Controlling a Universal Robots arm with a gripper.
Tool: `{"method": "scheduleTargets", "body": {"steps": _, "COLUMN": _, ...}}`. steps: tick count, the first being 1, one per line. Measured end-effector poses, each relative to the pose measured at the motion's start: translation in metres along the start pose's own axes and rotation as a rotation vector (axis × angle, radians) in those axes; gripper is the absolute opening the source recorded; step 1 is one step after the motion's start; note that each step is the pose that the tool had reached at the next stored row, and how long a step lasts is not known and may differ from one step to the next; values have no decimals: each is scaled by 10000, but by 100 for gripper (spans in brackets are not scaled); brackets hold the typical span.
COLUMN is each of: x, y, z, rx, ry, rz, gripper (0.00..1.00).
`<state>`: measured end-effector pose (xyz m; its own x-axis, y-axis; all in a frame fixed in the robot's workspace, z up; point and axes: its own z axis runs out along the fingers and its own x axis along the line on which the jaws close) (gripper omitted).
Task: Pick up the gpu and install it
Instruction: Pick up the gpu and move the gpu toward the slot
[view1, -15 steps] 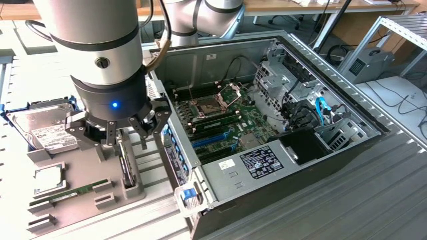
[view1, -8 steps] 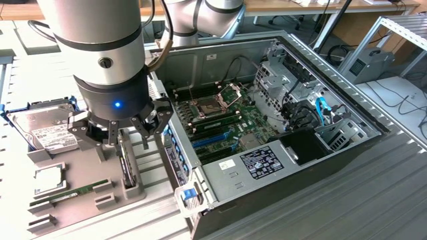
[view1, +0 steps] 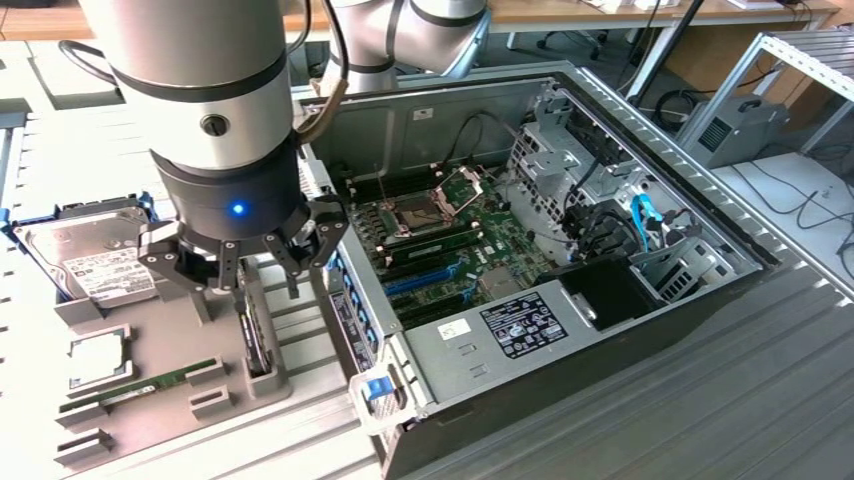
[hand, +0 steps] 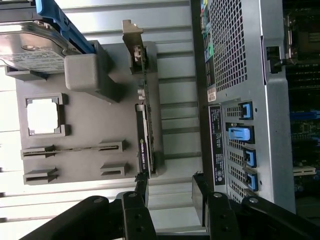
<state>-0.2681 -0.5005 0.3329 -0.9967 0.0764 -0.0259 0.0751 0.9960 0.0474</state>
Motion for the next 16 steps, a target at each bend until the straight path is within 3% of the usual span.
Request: {"method": "scheduleTargets", "body": {"steps": 16, "x": -43, "y": 3, "z": 3, "rx": 0, "ry": 0, "rz": 0, "gripper": 48}}
